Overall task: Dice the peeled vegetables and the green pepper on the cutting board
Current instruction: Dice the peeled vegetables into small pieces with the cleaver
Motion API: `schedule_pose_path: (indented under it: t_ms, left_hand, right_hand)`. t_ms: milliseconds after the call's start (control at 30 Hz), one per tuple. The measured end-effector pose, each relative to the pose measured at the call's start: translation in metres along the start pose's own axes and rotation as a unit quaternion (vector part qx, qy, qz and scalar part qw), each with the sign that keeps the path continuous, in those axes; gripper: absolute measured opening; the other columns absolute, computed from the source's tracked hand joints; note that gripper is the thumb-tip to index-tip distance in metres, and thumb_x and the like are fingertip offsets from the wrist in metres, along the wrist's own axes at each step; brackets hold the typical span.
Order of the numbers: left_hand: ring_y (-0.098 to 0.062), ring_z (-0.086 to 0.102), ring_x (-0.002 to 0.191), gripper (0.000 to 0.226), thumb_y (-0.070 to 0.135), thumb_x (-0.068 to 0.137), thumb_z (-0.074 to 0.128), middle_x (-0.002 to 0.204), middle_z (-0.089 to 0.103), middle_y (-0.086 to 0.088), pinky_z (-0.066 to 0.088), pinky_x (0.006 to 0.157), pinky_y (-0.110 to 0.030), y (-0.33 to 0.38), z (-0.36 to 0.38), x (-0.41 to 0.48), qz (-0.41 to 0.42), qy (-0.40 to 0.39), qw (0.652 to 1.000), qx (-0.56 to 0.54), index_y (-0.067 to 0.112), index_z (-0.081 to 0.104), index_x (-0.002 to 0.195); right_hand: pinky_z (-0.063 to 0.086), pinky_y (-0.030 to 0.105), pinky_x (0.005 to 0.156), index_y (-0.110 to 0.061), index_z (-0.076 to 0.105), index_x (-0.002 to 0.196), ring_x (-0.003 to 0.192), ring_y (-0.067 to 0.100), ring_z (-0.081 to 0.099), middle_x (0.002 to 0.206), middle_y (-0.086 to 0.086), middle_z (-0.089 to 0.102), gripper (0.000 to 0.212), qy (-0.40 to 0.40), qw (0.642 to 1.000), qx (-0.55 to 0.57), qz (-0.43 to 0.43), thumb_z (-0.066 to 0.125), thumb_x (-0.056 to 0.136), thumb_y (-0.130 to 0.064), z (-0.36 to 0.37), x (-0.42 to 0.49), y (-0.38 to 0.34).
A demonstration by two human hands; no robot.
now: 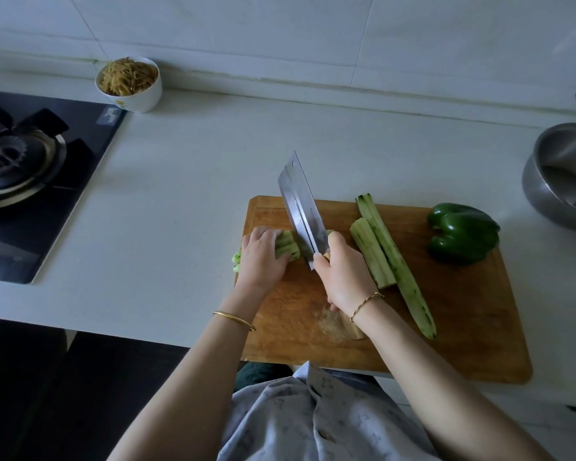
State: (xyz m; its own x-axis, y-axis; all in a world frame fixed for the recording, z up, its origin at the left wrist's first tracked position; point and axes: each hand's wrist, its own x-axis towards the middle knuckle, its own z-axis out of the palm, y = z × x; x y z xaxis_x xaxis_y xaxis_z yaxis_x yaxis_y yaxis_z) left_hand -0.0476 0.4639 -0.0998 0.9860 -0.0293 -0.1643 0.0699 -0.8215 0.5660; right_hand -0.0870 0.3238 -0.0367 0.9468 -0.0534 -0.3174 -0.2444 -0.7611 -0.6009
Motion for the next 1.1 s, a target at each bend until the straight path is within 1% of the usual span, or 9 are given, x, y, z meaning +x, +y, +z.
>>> schedule_pose_path:
  t_ms: [100, 233, 433, 500, 567, 667, 767, 933, 1100]
  left_hand:
    - [-0.026, 0.035, 0.127, 0.045, 0.022, 0.086, 0.064, 0.134, 0.046, -0.006, 0.029, 0.106, -0.036, 0.0, 0.001, 0.001, -0.007, 0.002, 1.0, 0.0, 0.012, 0.051, 0.129]
    - [-0.026, 0.034, 0.126, 0.044, 0.02, 0.087, 0.063, 0.134, 0.045, -0.006, 0.03, 0.105, -0.037, 0.0, 0.001, 0.0, -0.005, 0.003, 1.0, -0.003, 0.013, 0.051, 0.128]
    - [-0.027, 0.034, 0.126, 0.041, 0.019, 0.087, 0.063, 0.133, 0.045, -0.006, 0.031, 0.106, -0.038, 0.004, 0.002, 0.001, -0.002, 0.0, 1.0, -0.004, 0.015, 0.053, 0.126]
    - [-0.027, 0.034, 0.126, 0.039, 0.018, 0.087, 0.063, 0.133, 0.046, -0.006, 0.031, 0.106, -0.038, 0.003, 0.001, 0.0, -0.006, 0.001, 1.0, -0.008, 0.015, 0.054, 0.125]
    - [-0.027, 0.034, 0.125, 0.038, 0.018, 0.086, 0.063, 0.131, 0.046, -0.006, 0.031, 0.106, -0.038, 0.002, 0.001, 0.0, -0.004, 0.005, 1.0, -0.008, 0.015, 0.055, 0.123]
    - [-0.026, 0.035, 0.125, 0.038, 0.019, 0.087, 0.063, 0.131, 0.046, -0.006, 0.032, 0.105, -0.038, 0.003, 0.0, -0.001, -0.001, 0.005, 1.0, -0.009, 0.015, 0.055, 0.124]
    - [-0.026, 0.034, 0.125, 0.04, 0.019, 0.087, 0.063, 0.132, 0.046, -0.005, 0.032, 0.104, -0.036, 0.002, -0.003, -0.001, -0.003, -0.003, 1.0, -0.009, 0.015, 0.054, 0.125]
    - [-0.026, 0.033, 0.125, 0.046, 0.022, 0.085, 0.064, 0.134, 0.045, -0.004, 0.033, 0.101, -0.036, 0.0, -0.01, -0.003, 0.018, -0.017, 0.999, 0.033, 0.017, 0.052, 0.13]
    - [-0.027, 0.034, 0.125, 0.045, 0.02, 0.085, 0.066, 0.134, 0.045, -0.005, 0.032, 0.101, -0.034, 0.001, -0.008, -0.004, 0.019, -0.006, 0.999, 0.045, 0.014, 0.054, 0.128]
  right_hand:
    - [0.056, 0.051, 0.058, -0.005, 0.042, 0.116, 0.062, 0.031, 0.062, 0.081, 0.009, 0.059, 0.023, -0.005, 1.0, -0.001, -0.006, 0.043, 0.101, -0.022, -0.002, -0.002, -0.002]
    - [0.056, 0.052, 0.059, -0.008, 0.043, 0.105, 0.062, 0.029, 0.062, 0.076, 0.005, 0.054, 0.015, -0.017, 1.0, -0.007, 0.0, 0.043, 0.1, -0.022, 0.0, -0.004, -0.003]
    - [0.057, 0.039, 0.045, -0.009, 0.039, 0.124, 0.047, 0.023, 0.059, 0.08, 0.006, 0.055, 0.026, -0.056, 0.998, -0.005, 0.023, 0.04, 0.101, -0.021, -0.008, 0.003, -0.007]
    - [0.057, 0.042, 0.047, -0.006, 0.039, 0.123, 0.052, 0.026, 0.061, 0.082, 0.008, 0.057, 0.026, -0.053, 0.998, -0.013, 0.024, 0.04, 0.101, -0.02, -0.004, 0.005, -0.009]
    - [0.058, 0.047, 0.055, -0.004, 0.041, 0.119, 0.062, 0.031, 0.064, 0.084, 0.009, 0.058, 0.024, -0.043, 0.999, -0.019, 0.021, 0.041, 0.1, -0.019, 0.003, 0.005, -0.009]
    - [0.057, 0.051, 0.06, -0.008, 0.043, 0.104, 0.065, 0.03, 0.063, 0.078, 0.006, 0.055, 0.013, -0.032, 0.999, -0.013, 0.022, 0.043, 0.099, -0.02, 0.011, 0.007, -0.005]
    - [0.057, 0.045, 0.055, -0.011, 0.04, 0.095, 0.055, 0.023, 0.057, 0.073, 0.003, 0.051, 0.011, -0.028, 0.999, 0.023, 0.023, 0.043, 0.1, -0.02, 0.012, 0.008, 0.002]
    - [0.044, 0.029, 0.035, -0.01, 0.037, 0.087, 0.04, 0.019, 0.048, 0.067, 0.006, 0.049, 0.017, -0.019, 0.996, 0.084, 0.032, 0.043, 0.1, -0.019, 0.007, 0.006, 0.014]
    - [0.037, 0.022, 0.031, -0.011, 0.036, 0.087, 0.034, 0.018, 0.047, 0.066, 0.008, 0.048, 0.018, -0.021, 0.993, 0.107, 0.035, 0.043, 0.1, -0.021, 0.001, 0.001, 0.015]
